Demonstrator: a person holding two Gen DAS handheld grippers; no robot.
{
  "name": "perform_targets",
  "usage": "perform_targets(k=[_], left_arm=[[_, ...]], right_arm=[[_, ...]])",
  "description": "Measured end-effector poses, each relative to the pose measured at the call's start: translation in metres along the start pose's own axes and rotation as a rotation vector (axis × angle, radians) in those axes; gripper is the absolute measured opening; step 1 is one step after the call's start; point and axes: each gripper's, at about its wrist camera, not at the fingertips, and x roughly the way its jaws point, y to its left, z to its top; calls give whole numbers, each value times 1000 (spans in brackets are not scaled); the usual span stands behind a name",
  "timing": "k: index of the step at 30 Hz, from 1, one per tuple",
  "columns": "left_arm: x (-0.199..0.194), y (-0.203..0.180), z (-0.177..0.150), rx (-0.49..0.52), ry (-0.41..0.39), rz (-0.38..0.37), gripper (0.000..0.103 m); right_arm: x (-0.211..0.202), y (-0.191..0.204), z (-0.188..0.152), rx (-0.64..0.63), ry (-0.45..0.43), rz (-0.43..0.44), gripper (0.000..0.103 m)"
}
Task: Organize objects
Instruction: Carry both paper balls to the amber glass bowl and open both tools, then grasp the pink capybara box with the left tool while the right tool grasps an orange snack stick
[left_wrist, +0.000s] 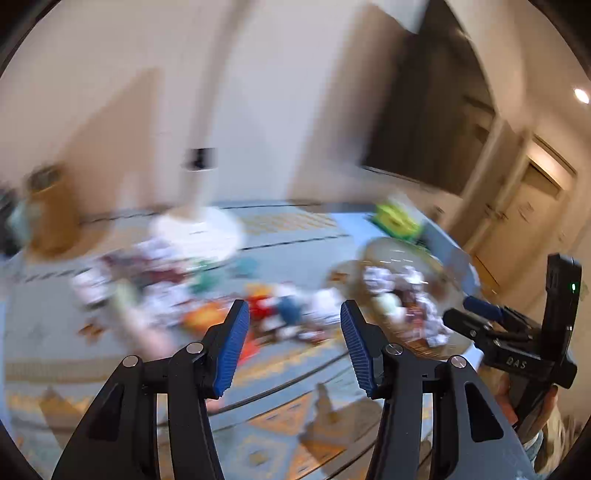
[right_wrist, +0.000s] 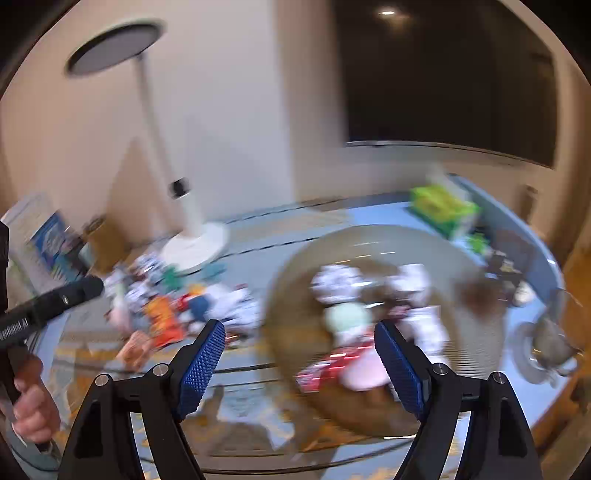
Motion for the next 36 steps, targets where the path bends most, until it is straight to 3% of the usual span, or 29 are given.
perform_targets(k=[3, 7, 10, 15, 19, 21, 26, 32, 34, 36], left_arm=[[-13, 41, -14, -70, 21, 69, 59], [5, 89, -48, -167, 147, 90, 59], [28, 100, -68, -154, 227, 111, 59], [63, 89, -73, -109, 286, 79, 59], [88, 71, -64, -44, 332, 24, 59], [93, 67, -60, -29, 330, 45, 59], [105, 50, -58, 55, 337, 119, 59], [112, 33, -62, 142, 317, 205, 59], [113, 30, -63, 168, 312, 238, 51], [108, 33, -63, 172, 307, 254, 44]], right_arm=[[18, 35, -8, -44, 47, 65, 85], [55, 75, -28, -92, 157, 141, 85], [85, 88, -44, -97, 235, 136, 85], [117, 77, -61, -26, 314, 102, 85], [125, 76, -57, -40, 295, 65, 85], [129, 75, -50, -44, 275, 45, 84], [154, 67, -43, -24, 319, 31, 78], [168, 77, -37, -19, 255, -51, 76], [176, 82, -32, -45, 259, -64, 76], [176, 88, -31, -75, 257, -52, 57]])
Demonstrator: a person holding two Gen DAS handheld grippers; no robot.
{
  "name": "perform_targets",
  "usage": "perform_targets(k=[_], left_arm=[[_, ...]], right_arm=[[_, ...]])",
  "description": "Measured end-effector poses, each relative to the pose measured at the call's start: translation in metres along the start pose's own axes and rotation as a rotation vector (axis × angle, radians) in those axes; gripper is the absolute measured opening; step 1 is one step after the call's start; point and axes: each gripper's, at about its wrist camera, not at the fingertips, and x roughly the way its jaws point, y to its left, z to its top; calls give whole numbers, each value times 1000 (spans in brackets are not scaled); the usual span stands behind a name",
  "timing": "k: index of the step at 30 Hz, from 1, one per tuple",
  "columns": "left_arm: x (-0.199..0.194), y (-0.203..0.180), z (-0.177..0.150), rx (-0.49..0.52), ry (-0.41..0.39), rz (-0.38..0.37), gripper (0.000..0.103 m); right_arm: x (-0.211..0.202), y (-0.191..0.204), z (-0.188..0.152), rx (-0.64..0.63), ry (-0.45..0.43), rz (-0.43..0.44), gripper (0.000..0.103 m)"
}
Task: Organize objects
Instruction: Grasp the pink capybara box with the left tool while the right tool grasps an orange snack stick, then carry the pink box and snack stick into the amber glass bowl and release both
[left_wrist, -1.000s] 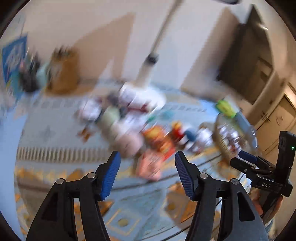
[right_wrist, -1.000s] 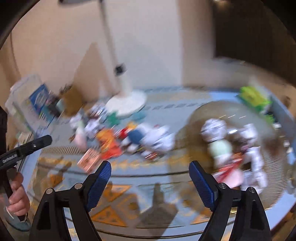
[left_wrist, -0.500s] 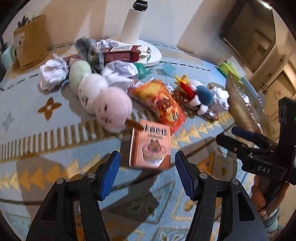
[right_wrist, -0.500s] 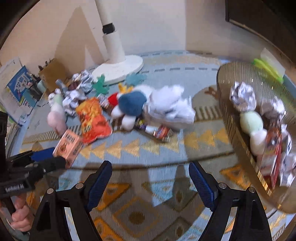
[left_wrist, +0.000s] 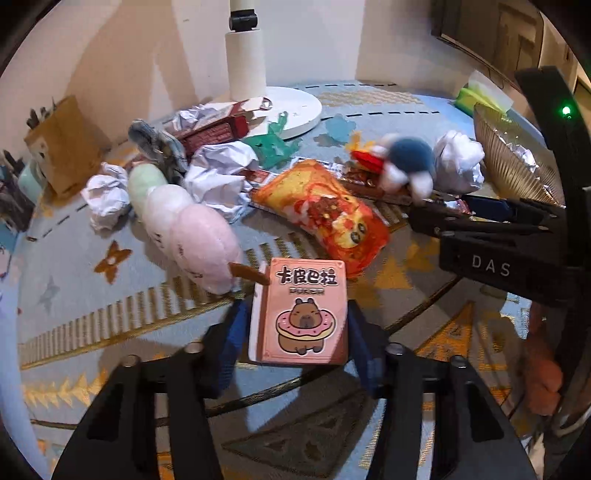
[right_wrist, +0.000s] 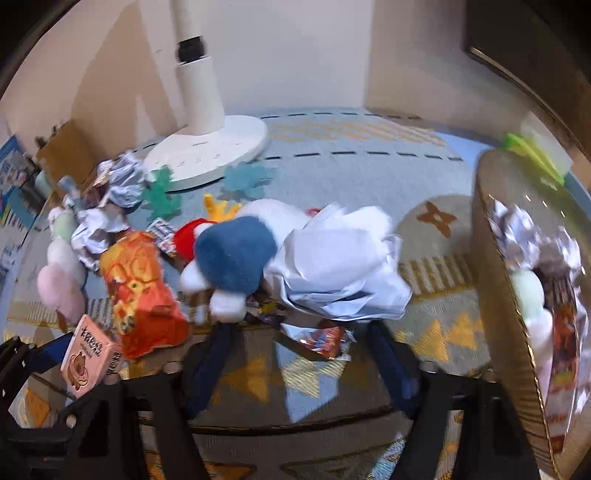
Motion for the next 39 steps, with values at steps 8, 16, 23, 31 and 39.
perform_targets(k=[8, 16, 23, 31, 39], left_arm=[[-20, 26, -22, -90, -1, -65, 38], [-36, 36, -47, -120, -29, -101, 38], [-33, 43, -47, -153, -42, -141, 38], [-33, 42, -46, -169, -35, -123, 38], [-36, 38, -44, -160, -33, -107, 38]], right_arm=[[-21, 22, -28, -93, 11, 72, 21], [-66, 15, -86, -118, 26, 95, 20], [-77, 6, -76, -109, -24, 86, 65], [-20, 23, -26, -132, 83, 138, 60], [-17, 36, -20, -174, 48, 111, 20]])
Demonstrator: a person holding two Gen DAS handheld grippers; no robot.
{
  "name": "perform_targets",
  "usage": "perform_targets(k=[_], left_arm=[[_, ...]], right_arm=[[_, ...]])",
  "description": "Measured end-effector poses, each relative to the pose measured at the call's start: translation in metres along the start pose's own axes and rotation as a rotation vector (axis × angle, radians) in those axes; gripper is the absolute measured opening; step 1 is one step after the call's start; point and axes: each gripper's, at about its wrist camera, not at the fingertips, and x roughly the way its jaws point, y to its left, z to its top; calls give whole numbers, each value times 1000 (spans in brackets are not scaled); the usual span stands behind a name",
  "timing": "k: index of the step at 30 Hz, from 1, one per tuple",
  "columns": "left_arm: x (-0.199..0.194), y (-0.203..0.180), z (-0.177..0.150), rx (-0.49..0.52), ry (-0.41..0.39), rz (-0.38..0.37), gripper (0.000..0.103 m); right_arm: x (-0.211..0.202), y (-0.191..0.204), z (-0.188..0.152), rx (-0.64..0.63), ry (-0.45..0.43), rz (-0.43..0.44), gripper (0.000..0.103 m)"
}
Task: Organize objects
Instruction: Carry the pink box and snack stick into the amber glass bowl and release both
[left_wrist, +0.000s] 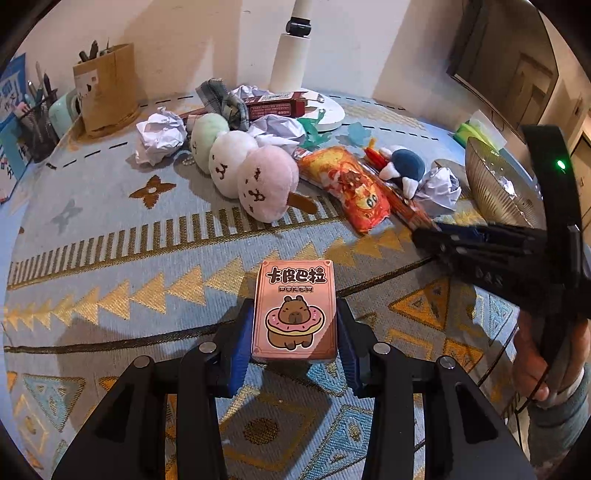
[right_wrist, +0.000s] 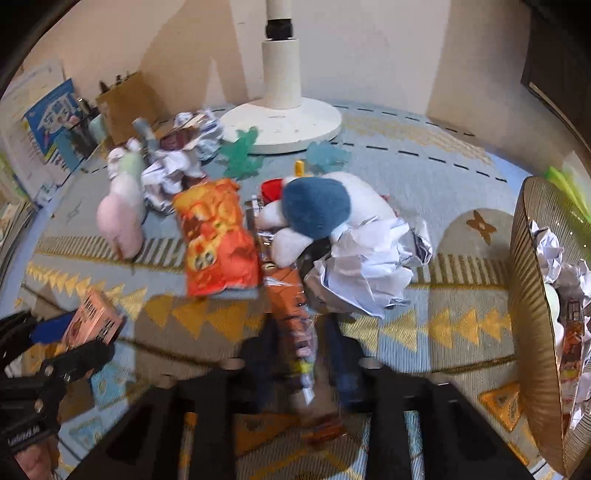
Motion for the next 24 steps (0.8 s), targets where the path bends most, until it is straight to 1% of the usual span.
perform_targets(k=[4, 8, 10, 13, 15, 18, 21, 23, 24], left_arm=[[-5, -9, -1, 23, -8, 2, 38], [-12, -26, -2, 66, -23, -18, 38], [-16, -38, -1, 90, -32, -24, 38], [-22, -52, 2, 110, -54, -39, 38], [-29, -63, 9, 129, -70, -51, 38], [-39, -83, 27, 167, -100, -87, 38], [-50, -112, 53, 209, -142, -141, 38], [-53, -136, 72, 242, -166, -184, 38], [-54, -148, 81, 258, -178, -202, 38]], right_arm=[[-18, 0, -25, -11, 10, 56, 17], [-42, -10, -56, 33, 15, 162, 17], [-57, -17, -69, 63, -5, 213, 17], [-81, -28, -76, 103, -52, 251, 17], [-99, -36, -76, 123, -94, 239, 17], [-131, -56, -71, 158, -181, 206, 17], [-167, -87, -64, 211, -284, 120, 17], [-188, -111, -61, 259, -341, 38, 17], [-200, -128, -59, 296, -377, -25, 17]])
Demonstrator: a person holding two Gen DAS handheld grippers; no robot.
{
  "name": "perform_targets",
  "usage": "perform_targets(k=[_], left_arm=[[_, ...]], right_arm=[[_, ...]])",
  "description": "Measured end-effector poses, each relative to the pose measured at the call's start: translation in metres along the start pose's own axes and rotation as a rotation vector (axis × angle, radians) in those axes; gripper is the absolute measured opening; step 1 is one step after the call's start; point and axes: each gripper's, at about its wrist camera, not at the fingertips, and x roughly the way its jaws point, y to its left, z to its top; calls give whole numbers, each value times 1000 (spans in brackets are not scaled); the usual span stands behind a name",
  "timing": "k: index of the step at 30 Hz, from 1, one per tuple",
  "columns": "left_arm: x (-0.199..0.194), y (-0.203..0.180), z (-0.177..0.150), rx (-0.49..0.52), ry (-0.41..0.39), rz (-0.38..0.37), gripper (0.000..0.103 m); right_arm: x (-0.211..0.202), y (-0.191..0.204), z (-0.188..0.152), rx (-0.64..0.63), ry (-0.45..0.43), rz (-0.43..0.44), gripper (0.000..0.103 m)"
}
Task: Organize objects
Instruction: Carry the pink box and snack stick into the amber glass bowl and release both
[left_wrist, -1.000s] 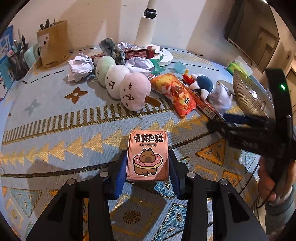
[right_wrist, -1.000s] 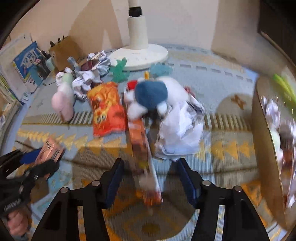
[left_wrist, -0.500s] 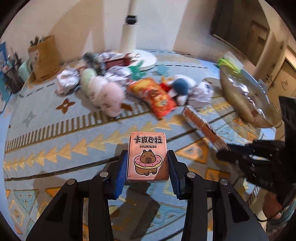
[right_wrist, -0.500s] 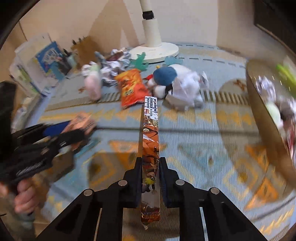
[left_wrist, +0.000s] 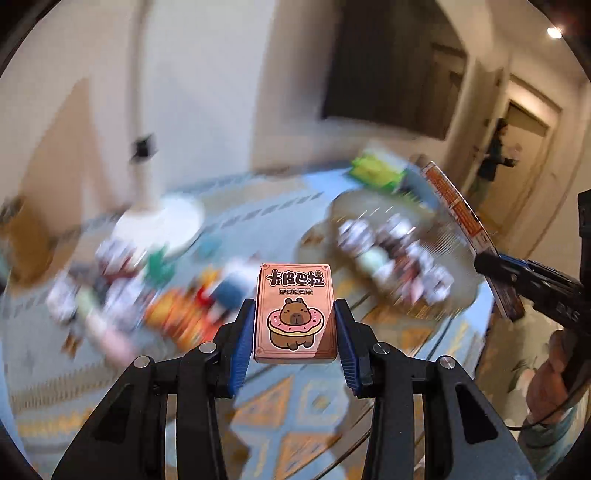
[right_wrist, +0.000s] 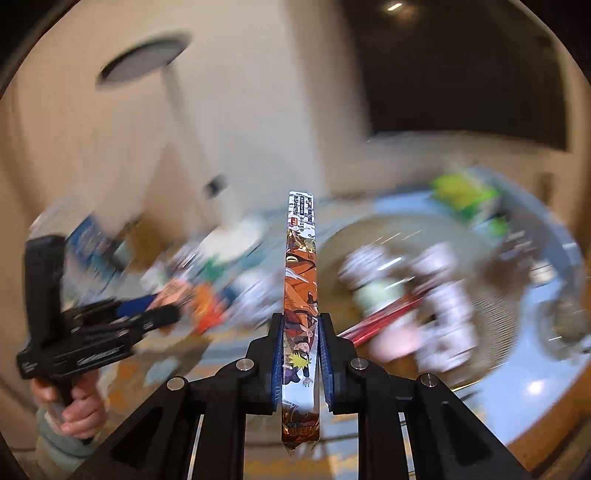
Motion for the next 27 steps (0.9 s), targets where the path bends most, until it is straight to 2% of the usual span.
perform_targets(k=[4, 9, 10, 11, 12, 14, 17, 21, 27], left_arm=[[23, -39, 42, 59, -35, -59, 39], [61, -70, 70, 60, -50, -160, 40], [69, -74, 72, 64, -52, -186, 45], [77, -76, 74, 65, -36, -194, 45], [85, -79, 74, 63, -12, -193, 45], [99, -80, 70, 51, 35, -188, 45], [104, -70, 58, 24, 61, -182, 45], [89, -52, 47, -19, 40, -177, 45], [35, -1, 23, -106, -38, -76, 45]], right_arm=[[-11, -44, 28, 77, -64, -137, 17], [8, -86, 46, 166, -34, -190, 17], [13, -91, 47, 174, -23, -204, 19], [19, -94, 47, 173, -10, -217, 28], [25, -98, 47, 173, 9, -231, 44], [31, -107, 41, 182, 26, -259, 59], [32, -114, 30, 193, 40, -264, 59], [27, -116, 23, 195, 38, -253, 59], [25, -85, 22, 165, 33, -174, 61]])
